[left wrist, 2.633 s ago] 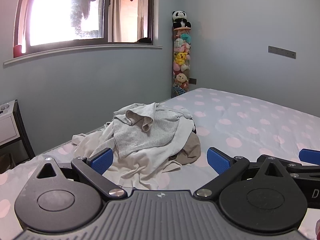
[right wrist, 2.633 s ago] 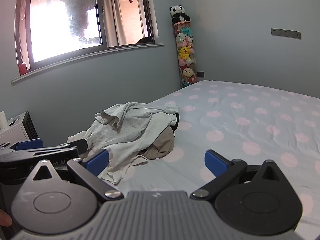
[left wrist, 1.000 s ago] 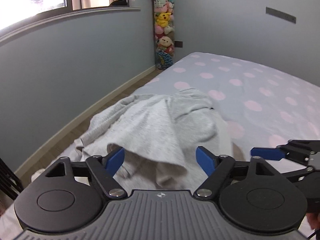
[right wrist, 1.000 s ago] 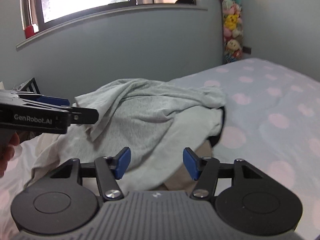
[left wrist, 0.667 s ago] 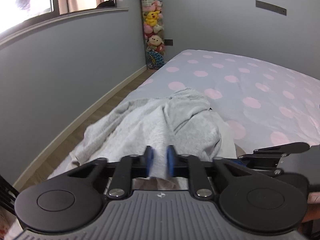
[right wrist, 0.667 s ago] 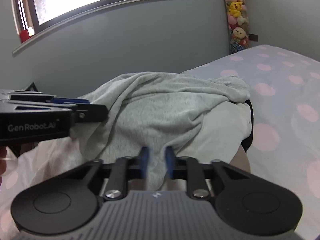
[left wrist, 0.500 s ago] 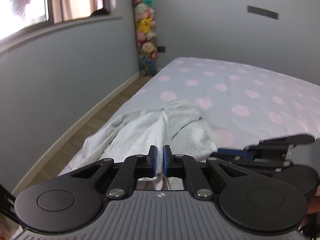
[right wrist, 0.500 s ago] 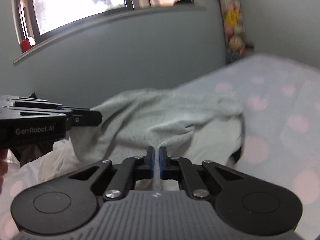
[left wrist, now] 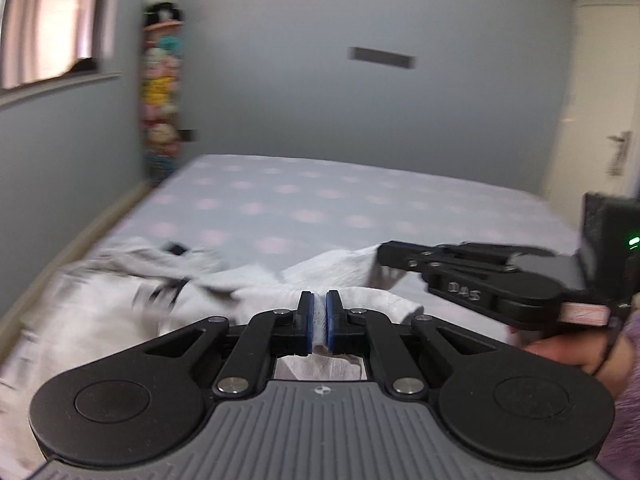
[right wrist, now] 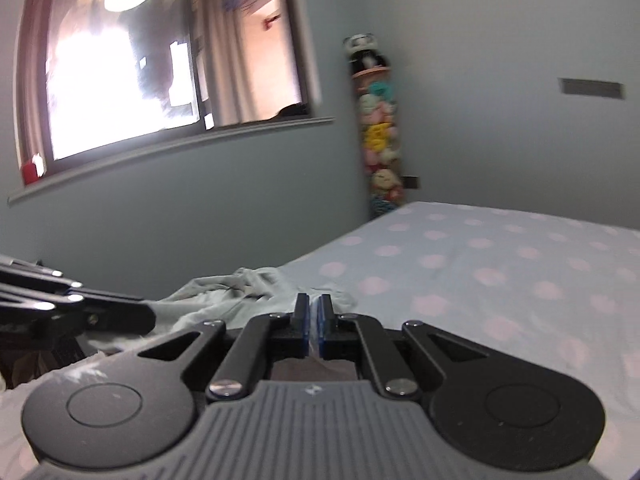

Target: Fold clothes

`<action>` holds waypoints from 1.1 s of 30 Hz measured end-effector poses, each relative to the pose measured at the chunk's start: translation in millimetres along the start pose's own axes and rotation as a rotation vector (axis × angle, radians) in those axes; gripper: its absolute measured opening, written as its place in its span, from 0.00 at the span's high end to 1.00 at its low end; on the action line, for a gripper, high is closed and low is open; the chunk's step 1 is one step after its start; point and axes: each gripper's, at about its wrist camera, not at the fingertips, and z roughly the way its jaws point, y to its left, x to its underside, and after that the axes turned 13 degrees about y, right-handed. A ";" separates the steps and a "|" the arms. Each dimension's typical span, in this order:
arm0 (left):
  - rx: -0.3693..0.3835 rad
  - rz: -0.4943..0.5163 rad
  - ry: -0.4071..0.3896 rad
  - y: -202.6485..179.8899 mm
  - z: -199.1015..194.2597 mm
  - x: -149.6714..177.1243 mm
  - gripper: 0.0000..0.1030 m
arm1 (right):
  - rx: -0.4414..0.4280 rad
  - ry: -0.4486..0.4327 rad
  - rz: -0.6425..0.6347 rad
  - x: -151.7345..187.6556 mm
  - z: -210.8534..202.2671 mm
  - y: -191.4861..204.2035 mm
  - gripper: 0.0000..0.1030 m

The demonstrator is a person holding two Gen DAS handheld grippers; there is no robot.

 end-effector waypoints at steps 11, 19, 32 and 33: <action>0.217 0.033 0.145 -118.5 44.5 71.2 0.96 | 0.141 0.132 0.220 122.5 -120.5 -77.6 0.96; 0.166 -0.022 0.246 -116.1 63.2 99.5 0.76 | 0.149 0.210 0.235 165.3 -141.1 -91.5 0.83; -0.060 -0.153 0.405 -9.5 109.6 94.7 0.48 | -0.064 0.346 0.015 151.0 -46.7 -38.5 0.55; -0.058 -0.152 0.432 -2.5 117.9 96.0 0.47 | -0.081 0.365 -0.002 151.5 -35.7 -32.6 0.52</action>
